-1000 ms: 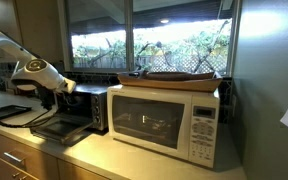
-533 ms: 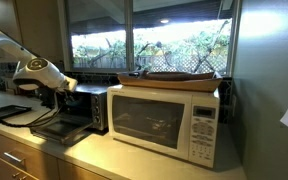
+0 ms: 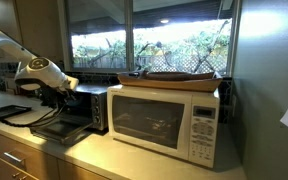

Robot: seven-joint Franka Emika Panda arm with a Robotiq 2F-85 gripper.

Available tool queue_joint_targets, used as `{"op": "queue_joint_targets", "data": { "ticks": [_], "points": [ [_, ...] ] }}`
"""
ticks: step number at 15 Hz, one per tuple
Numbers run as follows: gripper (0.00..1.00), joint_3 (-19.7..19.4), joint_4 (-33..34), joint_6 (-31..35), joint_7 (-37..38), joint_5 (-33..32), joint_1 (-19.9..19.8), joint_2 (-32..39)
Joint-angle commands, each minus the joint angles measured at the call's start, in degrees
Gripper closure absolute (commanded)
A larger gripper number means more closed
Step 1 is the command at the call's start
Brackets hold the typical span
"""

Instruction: Move the purple bowl to the bottom space in the oven

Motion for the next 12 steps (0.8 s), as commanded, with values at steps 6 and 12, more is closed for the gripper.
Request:
{"op": "queue_joint_targets", "data": {
  "ticks": [6, 12],
  "points": [
    [1.0, -1.9, 0.2, -3.3, -1.6, 2.0, 0.9, -3.3],
    [1.0, -4.1, 0.6, -6.0, -6.3, 9.5, 2.6, -6.1]
  ]
}}
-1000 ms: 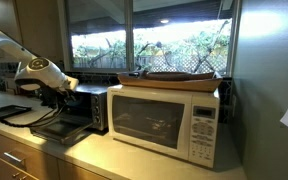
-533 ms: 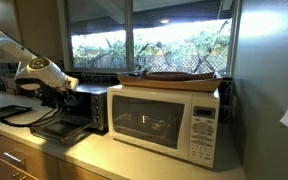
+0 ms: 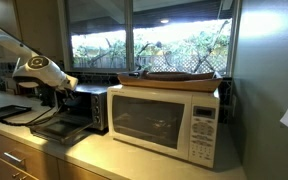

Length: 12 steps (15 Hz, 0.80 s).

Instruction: Move the purple bowl to the bottom space in the oven

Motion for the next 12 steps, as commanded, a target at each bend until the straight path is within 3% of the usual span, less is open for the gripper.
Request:
{"op": "queue_joint_targets", "data": {
  "ticks": [1, 12],
  "points": [
    [1.0, -2.5, 0.9, -3.2, -4.6, 5.7, 1.4, -3.2],
    [1.0, -6.6, -0.5, -12.8, -11.8, 20.3, 0.7, -5.4]
  ]
}}
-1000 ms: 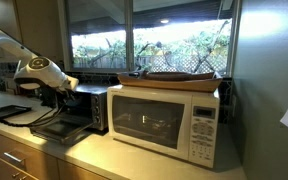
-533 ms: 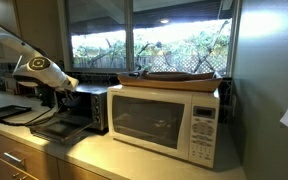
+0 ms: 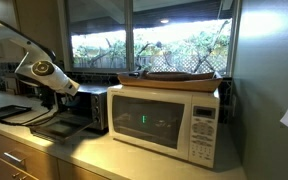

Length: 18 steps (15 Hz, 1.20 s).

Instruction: Move the purple bowl to the bottom space in the oven

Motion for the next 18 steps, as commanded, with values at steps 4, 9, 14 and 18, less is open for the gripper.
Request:
{"op": "queue_joint_targets", "data": {
  "ticks": [4, 9, 14, 18],
  "points": [
    [1.0, -2.0, -1.2, -4.3, 1.1, 4.0, 0.3, -4.0],
    [1.0, -2.7, -2.4, -6.1, 6.3, 3.7, 0.4, -5.1],
    [1.0, -4.6, -3.0, -11.0, 6.4, 6.7, 0.2, -7.3],
    [0.99, -4.9, -3.7, -10.4, 9.9, 3.8, 0.2, -8.6]
  ]
}}
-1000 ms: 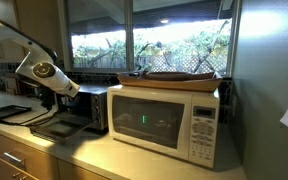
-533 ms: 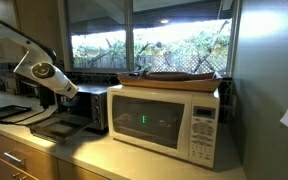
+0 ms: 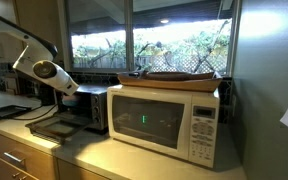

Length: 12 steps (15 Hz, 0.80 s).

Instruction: Move the purple bowl to the bottom space in the oven

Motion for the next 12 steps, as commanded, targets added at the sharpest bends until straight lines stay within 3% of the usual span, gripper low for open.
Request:
{"op": "queue_joint_targets", "data": {
  "ticks": [1, 2, 7, 12],
  "points": [
    [0.74, 0.1, -1.9, 0.7, 5.2, -3.3, 0.3, -2.0],
    [0.73, 6.6, -2.2, -2.0, 9.0, -5.7, -6.9, -1.7],
    [0.38, 13.5, -2.8, -1.2, 23.6, -21.4, -10.4, -1.7],
    [0.01, 17.0, -3.3, -2.3, 36.0, -38.5, -13.0, -2.6]
  ]
}}
